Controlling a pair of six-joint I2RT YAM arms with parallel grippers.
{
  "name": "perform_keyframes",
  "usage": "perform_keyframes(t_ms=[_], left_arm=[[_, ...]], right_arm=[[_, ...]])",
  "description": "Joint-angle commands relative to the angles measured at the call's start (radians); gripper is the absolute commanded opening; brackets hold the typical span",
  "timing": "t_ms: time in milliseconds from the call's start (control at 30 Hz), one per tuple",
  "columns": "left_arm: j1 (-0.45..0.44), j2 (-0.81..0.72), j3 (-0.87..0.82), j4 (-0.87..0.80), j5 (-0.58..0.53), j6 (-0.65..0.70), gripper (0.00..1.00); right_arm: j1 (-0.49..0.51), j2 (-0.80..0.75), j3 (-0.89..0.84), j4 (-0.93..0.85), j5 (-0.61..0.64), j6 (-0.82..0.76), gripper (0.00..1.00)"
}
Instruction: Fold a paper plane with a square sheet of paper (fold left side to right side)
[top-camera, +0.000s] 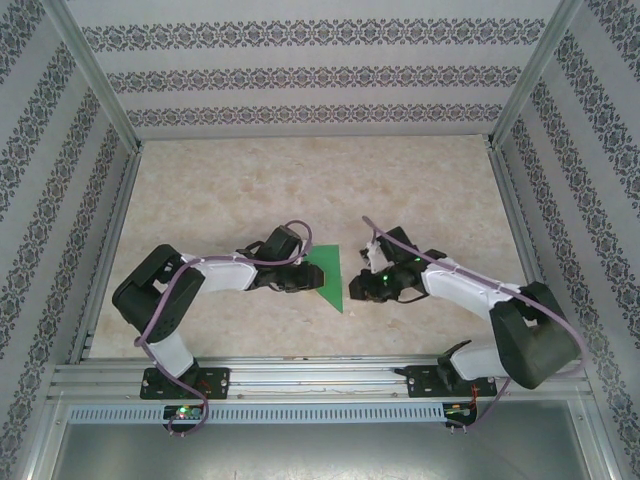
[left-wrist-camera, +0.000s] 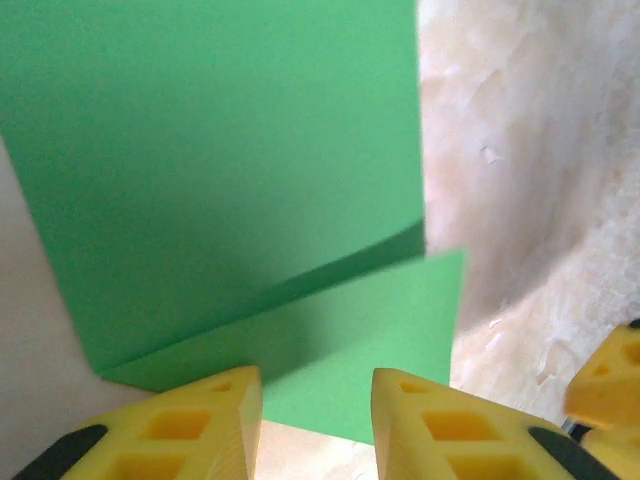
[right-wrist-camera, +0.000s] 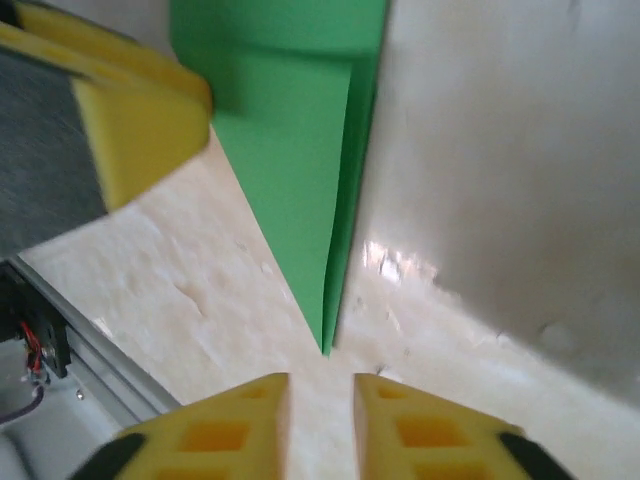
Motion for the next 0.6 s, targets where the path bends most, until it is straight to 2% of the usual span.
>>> perform_keyframes(t_ms=[0,133,267,367,567], left_arm=[[0.011,-0.105,-0.005,0.017,-0.108,0.027,0.40],[0.030,-0.221,-0.090,0.037,-0.240,0.022,0.47],[0.049,-0.305,-0.166,0.045,-0.316,0.004,0.54],[0.066,-0.333,-0.199,0.047,-0.322,-0.008,0.57],[0.088,-0.307,-0.211,0.083,-0.270,-0.041,0.58]], right_arm=[[-0.032,-0.022,0.017,0.108,0.001,-0.066,0.41],[-0.047,0.024,0.036,0.218,0.006,-0.130,0.53],[-0.045,0.106,0.053,0.314,-0.038,-0.158,0.54],[-0.030,0.173,0.077,0.337,-0.062,-0.166,0.53],[0.011,0.258,0.099,0.345,-0.052,-0.167,0.51]])
